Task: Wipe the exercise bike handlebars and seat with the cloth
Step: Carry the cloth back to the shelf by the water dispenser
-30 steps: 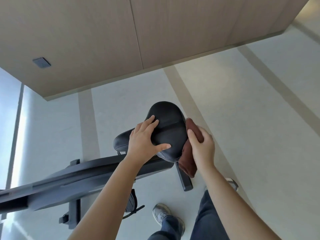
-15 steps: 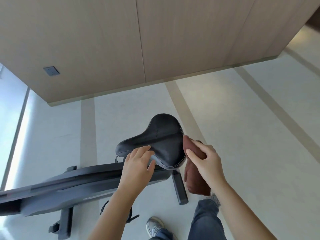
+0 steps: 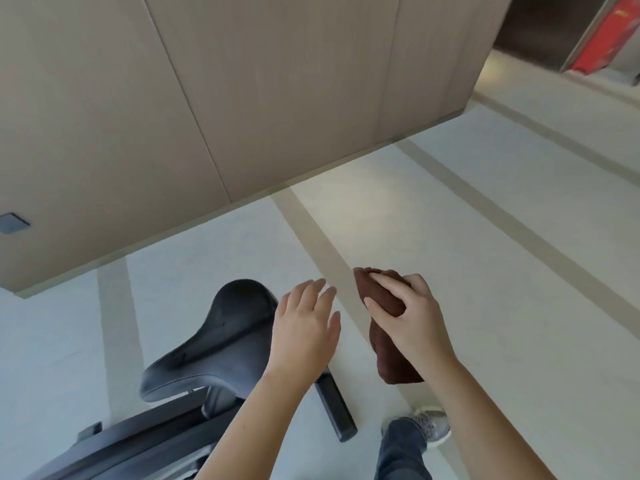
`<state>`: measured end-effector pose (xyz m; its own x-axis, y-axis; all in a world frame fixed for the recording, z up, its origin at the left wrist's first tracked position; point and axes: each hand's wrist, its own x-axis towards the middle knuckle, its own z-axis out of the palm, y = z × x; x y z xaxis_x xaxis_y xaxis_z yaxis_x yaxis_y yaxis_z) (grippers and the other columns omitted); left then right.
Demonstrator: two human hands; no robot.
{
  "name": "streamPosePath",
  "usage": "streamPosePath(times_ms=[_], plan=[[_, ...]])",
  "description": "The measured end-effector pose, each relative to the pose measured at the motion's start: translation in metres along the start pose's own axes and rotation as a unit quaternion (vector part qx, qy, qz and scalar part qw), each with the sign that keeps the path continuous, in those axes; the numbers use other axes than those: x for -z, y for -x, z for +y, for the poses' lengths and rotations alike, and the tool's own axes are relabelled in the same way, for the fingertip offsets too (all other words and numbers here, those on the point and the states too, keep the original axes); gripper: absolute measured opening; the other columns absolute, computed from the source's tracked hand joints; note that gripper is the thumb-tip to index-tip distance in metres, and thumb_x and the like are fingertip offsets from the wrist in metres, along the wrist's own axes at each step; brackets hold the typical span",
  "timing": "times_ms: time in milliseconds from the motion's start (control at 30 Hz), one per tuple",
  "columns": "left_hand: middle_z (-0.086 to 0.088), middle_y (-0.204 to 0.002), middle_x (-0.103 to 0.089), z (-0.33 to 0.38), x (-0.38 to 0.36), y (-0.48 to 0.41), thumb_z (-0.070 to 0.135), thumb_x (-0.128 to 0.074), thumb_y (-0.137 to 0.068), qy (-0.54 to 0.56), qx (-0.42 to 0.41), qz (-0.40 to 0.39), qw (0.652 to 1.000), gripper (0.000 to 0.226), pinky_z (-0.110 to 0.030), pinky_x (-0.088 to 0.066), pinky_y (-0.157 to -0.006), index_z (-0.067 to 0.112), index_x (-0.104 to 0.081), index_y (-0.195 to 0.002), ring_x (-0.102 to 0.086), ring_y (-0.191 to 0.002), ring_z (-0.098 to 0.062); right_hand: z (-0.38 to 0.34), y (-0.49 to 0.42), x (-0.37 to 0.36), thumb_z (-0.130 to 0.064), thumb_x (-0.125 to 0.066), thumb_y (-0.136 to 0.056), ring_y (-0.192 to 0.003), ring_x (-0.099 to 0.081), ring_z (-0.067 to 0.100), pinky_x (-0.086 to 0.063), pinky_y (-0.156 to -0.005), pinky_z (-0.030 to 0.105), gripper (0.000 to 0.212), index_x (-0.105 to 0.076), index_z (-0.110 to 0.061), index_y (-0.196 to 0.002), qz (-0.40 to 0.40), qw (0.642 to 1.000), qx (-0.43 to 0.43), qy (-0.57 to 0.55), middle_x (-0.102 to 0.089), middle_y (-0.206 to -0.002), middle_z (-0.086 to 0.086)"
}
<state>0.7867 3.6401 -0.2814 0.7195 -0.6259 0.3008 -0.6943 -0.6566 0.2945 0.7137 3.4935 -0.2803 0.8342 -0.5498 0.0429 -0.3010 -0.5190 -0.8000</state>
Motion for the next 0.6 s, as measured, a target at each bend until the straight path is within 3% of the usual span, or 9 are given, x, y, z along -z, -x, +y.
streamPosePath(times_ms=[200,600], plan=[[-0.016,-0.108,-0.067,0.072,-0.039,-0.075,0.010,-0.076,-0.070,0.028,-0.086,-0.017,0.996,0.035,-0.044,-0.049,-0.082,0.001,-0.067,-0.102,-0.063,-0.099,-0.033,0.044,-0.040,0.078,-0.028,-0.068,-0.079,-0.090,-0.056,0.013,-0.041,-0.079,0.018,0.040,-0.060,-0.034,-0.117,0.078,0.993,0.000,0.092,-0.044,-0.101,-0.010],[-0.015,-0.110,-0.066,0.282,-0.122,-0.240,0.012,-0.074,-0.072,0.093,-0.236,-0.006,0.967,0.037,-0.044,-0.048,-0.087,0.002,-0.065,-0.107,-0.061,-0.103,-0.031,0.160,-0.118,0.283,-0.028,-0.068,-0.079,-0.091,-0.056,0.013,-0.039,-0.079,0.017,0.038,-0.060,-0.037,-0.116,0.233,0.963,-0.094,0.093,-0.045,-0.102,-0.011]])
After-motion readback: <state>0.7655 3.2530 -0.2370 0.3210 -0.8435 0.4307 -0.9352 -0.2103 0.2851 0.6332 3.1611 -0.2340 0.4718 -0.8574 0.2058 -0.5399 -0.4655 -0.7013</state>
